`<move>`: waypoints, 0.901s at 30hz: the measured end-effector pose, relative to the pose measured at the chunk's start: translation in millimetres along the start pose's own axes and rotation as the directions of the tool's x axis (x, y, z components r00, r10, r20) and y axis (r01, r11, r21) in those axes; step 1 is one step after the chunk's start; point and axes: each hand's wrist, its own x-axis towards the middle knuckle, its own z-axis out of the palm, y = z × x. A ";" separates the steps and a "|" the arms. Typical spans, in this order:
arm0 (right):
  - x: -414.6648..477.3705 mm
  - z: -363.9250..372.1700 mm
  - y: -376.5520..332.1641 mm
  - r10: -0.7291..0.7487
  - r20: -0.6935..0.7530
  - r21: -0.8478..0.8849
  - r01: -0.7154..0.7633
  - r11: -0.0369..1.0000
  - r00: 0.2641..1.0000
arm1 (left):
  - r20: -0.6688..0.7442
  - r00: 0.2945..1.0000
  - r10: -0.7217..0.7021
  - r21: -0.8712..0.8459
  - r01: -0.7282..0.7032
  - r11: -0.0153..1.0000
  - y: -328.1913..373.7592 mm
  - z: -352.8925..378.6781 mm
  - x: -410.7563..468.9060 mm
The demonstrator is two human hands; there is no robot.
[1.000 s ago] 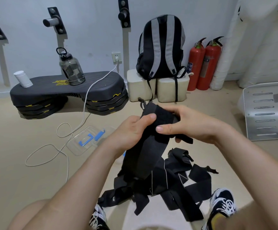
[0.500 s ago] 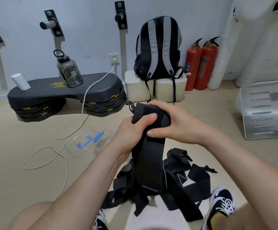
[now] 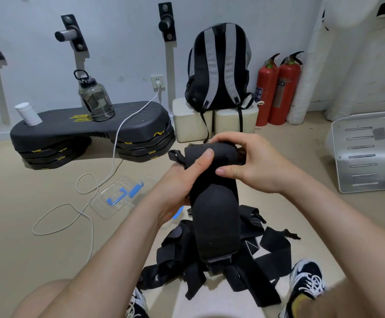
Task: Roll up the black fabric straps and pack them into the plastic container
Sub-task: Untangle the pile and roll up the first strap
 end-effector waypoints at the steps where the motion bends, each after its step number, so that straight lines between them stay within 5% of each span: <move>1: 0.0 1.5 0.2 -0.021 -0.006 -0.019 0.021 1.000 1.000 | -0.017 1.000 0.002 -0.019 -0.002 1.000 0.1 1.3 -0.2; 5: -0.3 5.1 3.2 -0.041 -0.048 0.051 0.044 0.998 0.998 | -0.141 0.990 0.029 -0.166 -0.052 0.985 1.7 5.3 -0.1; 8: -1.8 10.2 0.6 0.209 -0.120 0.272 -0.170 0.947 0.970 | -0.215 0.976 0.047 -0.307 -0.113 0.945 5.7 3.9 1.8; 10: -2.0 14.3 0.7 0.431 0.049 0.522 -0.391 0.758 0.901 | -0.252 0.966 0.060 -0.359 -0.151 0.921 8.5 2.1 2.3; 12: -3.3 21.3 2.7 0.427 0.290 0.612 -0.509 0.606 0.857 | -0.278 0.957 0.088 -0.362 -0.189 0.913 8.4 1.5 2.5; 14: -5.4 28.9 3.6 0.372 0.363 0.645 -0.519 0.561 0.854 | -0.311 0.941 0.132 -0.336 -0.238 0.911 6.7 0.1 3.2; 21: 0.3 31.5 10.6 0.409 0.217 0.627 -0.447 0.638 0.887 | -0.284 0.898 0.335 -0.060 -0.365 0.929 -1.5 -10.1 5.5; 27: -1.0 30.3 7.6 0.419 0.195 0.672 -0.432 0.601 0.887 | -0.256 0.859 0.443 0.072 -0.440 0.895 -3.4 -9.1 6.9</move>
